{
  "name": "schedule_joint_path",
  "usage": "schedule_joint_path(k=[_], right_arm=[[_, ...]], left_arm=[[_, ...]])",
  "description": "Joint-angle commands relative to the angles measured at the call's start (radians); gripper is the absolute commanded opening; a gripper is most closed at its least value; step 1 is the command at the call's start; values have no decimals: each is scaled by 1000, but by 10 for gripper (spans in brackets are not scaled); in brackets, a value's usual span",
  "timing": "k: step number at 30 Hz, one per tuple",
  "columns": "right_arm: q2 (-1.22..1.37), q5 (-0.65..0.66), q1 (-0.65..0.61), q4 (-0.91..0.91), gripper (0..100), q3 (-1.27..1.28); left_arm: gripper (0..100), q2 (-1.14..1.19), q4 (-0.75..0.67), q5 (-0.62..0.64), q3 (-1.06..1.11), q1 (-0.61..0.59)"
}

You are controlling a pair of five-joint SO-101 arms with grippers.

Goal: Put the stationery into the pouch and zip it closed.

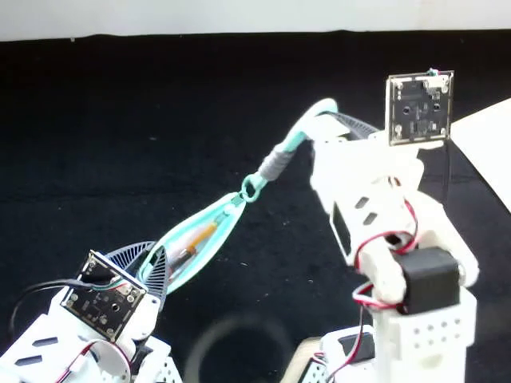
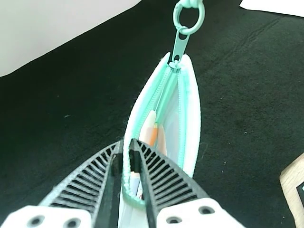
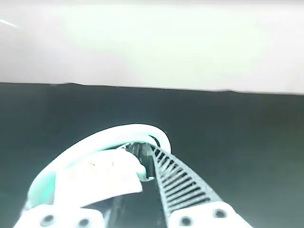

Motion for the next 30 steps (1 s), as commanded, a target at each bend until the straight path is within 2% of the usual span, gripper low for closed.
schedule_joint_path(k=[1,8,16,24,30], right_arm=[[-10,35,-50,54,7,-122],[-10,49,-65,62,7,-133],[-18,52,-67,59,7,-143],[-8,54,-67,64,7,-294],[-8,54,-67,59,7,-260]], left_arm=[[6,7,40,-9,53,-24],[6,7,46,-9,-74,-24],[6,8,46,-9,-130,-24],[7,8,46,-9,-174,-24],[7,8,48,-9,-171,-22]])
